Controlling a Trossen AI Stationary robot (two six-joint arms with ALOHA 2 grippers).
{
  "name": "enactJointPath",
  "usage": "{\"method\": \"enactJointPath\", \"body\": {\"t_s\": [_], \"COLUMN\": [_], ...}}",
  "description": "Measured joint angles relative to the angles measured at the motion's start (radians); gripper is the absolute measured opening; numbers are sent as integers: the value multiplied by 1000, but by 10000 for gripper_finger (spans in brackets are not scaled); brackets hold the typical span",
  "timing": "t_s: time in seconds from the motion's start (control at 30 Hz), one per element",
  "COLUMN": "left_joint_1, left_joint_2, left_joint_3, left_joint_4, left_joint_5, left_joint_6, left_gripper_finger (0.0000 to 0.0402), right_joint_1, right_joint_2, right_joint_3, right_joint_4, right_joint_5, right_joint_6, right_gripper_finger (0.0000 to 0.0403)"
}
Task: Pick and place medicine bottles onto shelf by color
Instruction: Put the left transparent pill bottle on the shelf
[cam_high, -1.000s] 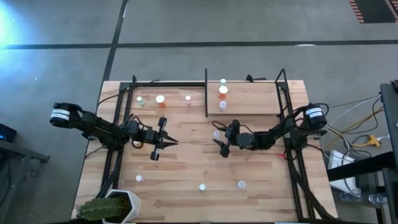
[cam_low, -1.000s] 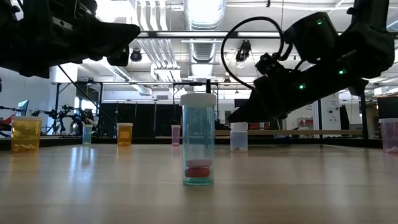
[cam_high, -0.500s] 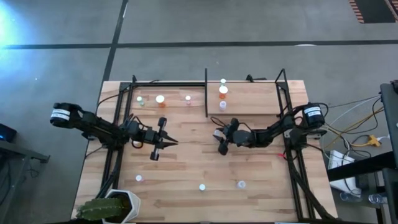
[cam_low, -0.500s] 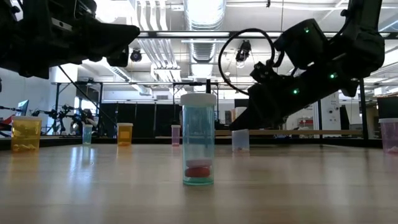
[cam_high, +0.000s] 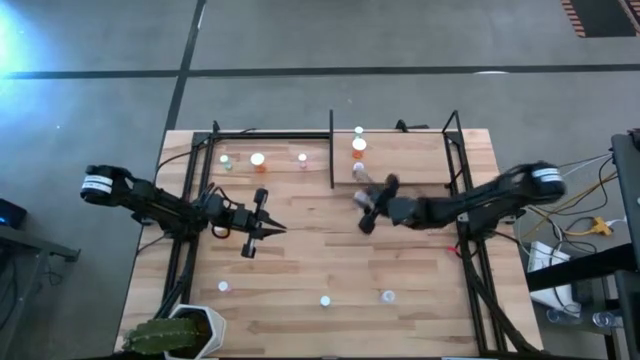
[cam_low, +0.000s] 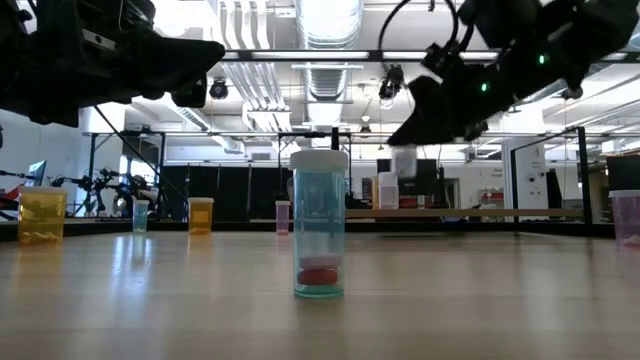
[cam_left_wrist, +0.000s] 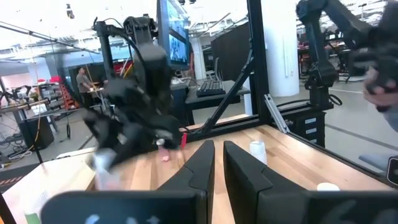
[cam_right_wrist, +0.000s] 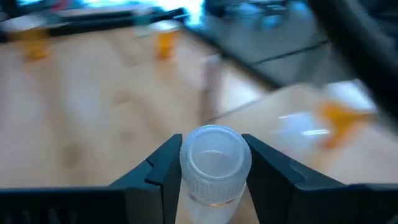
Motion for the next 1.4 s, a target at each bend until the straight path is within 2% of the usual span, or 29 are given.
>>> {"method": "enactJointPath", "body": {"t_s": [0.13, 0.27, 0.47, 0.53, 0.63, 0.87, 1.07, 1.4], "left_joint_1": [0, 0, 0, 0, 0, 0, 0, 0], "left_joint_2": [0, 0, 0, 0, 0, 0, 0, 0], "left_joint_3": [0, 0, 0, 0, 0, 0, 0, 0], "left_joint_4": [0, 1, 4, 3, 3, 2, 0, -1], "left_joint_5": [0, 0, 0, 0, 0, 0, 0, 0], "left_joint_6": [0, 4, 8, 8, 7, 8, 8, 8], "left_gripper_finger": [15, 15, 15, 15, 15, 15, 15, 15], "right_joint_1": [-113, -283, -548, -616, -686, -722, -723, -723], "right_joint_2": [-172, -236, -130, -77, 4, 182, 282, 265], "right_joint_3": [12, 9, 6, 7, 38, 156, 235, 247], "right_joint_4": [-202, -230, -102, -20, 14, 10, -47, -92], "right_joint_5": [64, 26, -159, -210, -275, -327, -319, -260], "right_joint_6": [36, 39, 20, 20, 32, 28, 25, 42], "right_gripper_finger": [132, 136, 139, 139, 139, 140, 140, 141]}}
